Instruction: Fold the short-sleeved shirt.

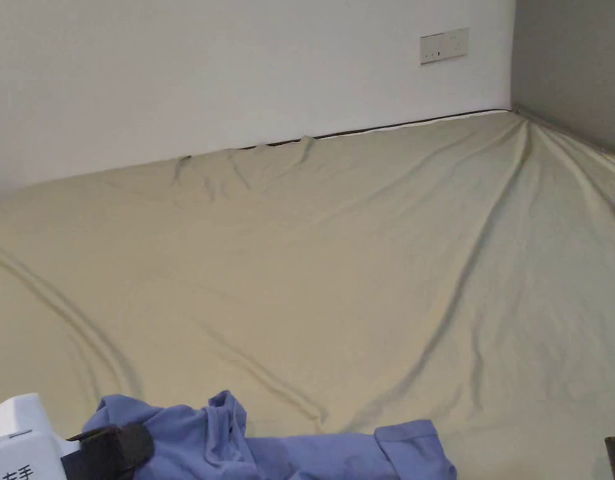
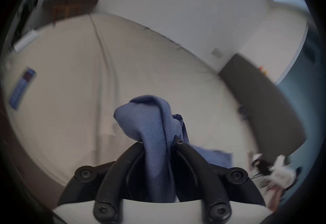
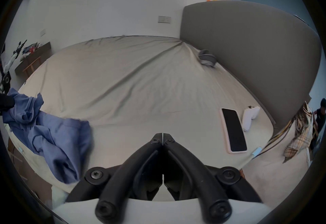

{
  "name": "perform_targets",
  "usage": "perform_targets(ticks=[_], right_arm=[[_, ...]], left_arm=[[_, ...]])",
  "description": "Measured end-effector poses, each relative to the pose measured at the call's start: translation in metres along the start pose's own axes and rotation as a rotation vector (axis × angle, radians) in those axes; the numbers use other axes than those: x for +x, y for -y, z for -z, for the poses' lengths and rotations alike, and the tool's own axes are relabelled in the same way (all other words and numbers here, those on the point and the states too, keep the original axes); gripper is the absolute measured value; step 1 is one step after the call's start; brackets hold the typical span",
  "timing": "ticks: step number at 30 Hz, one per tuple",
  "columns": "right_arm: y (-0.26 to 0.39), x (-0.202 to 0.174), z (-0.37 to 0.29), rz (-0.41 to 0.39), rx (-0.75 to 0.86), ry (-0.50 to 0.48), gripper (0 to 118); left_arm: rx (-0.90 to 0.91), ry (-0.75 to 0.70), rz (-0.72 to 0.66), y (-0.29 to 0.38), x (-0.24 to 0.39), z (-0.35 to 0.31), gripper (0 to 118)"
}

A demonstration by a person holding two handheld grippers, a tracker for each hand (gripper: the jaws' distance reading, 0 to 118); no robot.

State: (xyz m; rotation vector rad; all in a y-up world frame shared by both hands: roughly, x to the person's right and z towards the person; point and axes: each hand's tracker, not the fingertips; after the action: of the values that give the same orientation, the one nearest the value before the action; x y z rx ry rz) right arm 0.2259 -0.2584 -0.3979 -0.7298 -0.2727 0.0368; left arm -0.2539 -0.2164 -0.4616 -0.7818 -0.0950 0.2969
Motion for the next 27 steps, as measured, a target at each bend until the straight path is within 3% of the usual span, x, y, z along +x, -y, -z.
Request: perform_targets(ticks=[2, 9, 14, 17, 19, 21, 22, 23, 27], right_arm=[[0.001, -0.008, 0.002, -0.016, -0.005, -0.014, 0], [0.011, -0.009, -0.003, -0.024, -0.021, -0.033, 0], [0.024, 0.004, -0.006, -0.005, -0.048, -0.014, 0], [0.029, 0.011, -0.007, 0.003, -0.063, -0.007, 0], [0.031, 0.013, -0.008, 0.005, -0.067, -0.005, 0], [0.032, 0.014, -0.007, 0.015, -0.077, -0.019, 0], [0.032, 0.013, -0.006, 0.020, -0.079, -0.029, 0], [0.032, 0.013, -0.006, 0.025, -0.080, -0.036, 0], [0.031, 0.011, -0.008, 0.032, -0.073, -0.058, 0]], left_arm=[[-0.003, -0.031, 0.107, 0.005, 0.018, 0.000, 16], [-0.139, 0.179, 0.307, 0.036, 0.125, 0.054, 16], [-0.237, 0.243, 0.373, 0.072, 0.194, 0.098, 22], [-0.276, 0.262, 0.371, 0.089, 0.211, 0.110, 48], [-0.280, 0.317, 0.321, 0.094, 0.214, 0.112, 92], [-0.257, 0.418, 0.266, 0.099, 0.214, 0.112, 105], [-0.258, 0.446, 0.260, 0.100, 0.215, 0.111, 105], [-0.274, 0.433, 0.276, 0.097, 0.216, 0.106, 116], [-0.274, 0.469, 0.211, 0.072, 0.200, 0.073, 117]])
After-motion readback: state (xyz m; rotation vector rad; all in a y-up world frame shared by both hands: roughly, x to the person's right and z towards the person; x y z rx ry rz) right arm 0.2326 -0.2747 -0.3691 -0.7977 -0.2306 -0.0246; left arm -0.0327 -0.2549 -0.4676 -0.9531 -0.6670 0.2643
